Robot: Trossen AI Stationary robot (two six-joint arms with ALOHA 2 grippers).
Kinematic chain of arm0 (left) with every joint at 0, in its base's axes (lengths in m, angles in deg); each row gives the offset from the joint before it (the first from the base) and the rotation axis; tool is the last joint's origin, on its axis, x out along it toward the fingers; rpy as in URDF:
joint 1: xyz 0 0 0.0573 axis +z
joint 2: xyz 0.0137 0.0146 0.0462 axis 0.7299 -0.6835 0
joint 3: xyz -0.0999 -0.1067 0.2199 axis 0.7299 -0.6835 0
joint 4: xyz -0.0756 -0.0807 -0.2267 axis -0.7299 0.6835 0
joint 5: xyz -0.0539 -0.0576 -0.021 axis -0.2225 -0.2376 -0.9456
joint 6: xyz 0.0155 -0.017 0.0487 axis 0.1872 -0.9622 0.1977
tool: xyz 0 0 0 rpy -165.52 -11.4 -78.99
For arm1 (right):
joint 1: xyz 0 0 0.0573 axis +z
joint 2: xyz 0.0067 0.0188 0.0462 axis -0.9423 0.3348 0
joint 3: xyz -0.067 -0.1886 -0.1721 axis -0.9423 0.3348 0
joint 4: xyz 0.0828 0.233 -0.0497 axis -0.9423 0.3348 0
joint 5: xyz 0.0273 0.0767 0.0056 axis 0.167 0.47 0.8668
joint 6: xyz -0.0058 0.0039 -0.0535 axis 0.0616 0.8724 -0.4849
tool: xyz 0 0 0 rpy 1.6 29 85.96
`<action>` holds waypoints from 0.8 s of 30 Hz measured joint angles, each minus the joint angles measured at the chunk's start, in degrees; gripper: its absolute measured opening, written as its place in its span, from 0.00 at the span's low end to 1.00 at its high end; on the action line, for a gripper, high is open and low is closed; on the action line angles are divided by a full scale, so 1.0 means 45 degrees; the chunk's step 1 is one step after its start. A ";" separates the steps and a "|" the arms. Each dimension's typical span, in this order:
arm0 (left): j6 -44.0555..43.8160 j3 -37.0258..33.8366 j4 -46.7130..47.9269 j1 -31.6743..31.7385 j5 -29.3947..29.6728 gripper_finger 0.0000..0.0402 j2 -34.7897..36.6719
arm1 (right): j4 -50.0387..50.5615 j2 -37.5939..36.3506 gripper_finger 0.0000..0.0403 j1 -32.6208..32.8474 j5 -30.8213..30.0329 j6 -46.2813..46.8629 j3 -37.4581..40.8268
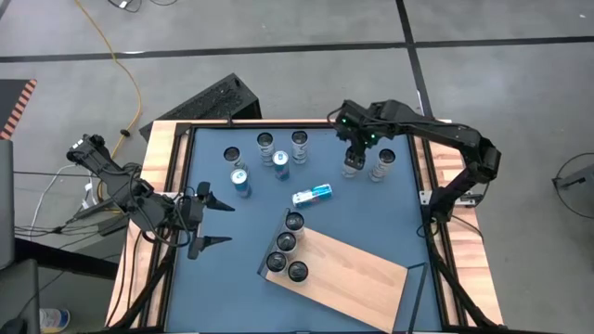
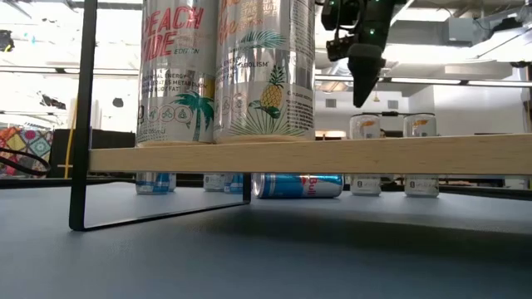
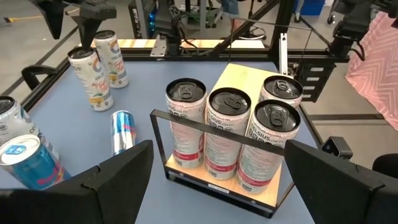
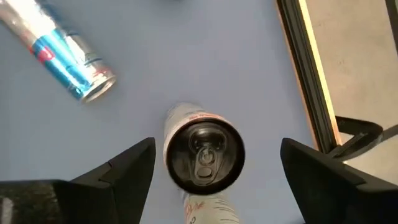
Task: Place canned beverage on shelf
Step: Put the left white yellow soda can aligned with the other white yellow soda can on the shelf
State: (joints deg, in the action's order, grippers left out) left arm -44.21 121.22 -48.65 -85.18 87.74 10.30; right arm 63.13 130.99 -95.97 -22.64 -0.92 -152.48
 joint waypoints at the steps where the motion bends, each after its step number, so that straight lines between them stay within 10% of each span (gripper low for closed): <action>1: -0.0006 0.0000 0.0048 0.0000 -0.0001 0.87 0.0000 | 0.0007 0.0007 0.83 -0.0024 0.0016 -0.0133 0.0000; 24: 0.0057 -0.0005 0.0233 0.0000 0.0018 0.87 0.0000 | -0.0848 -0.0002 0.83 -0.0663 0.1030 -0.0783 0.1671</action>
State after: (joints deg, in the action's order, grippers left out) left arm -43.95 121.20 -47.60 -85.18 87.82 10.30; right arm 59.31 130.98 -98.95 -18.00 -4.44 -144.96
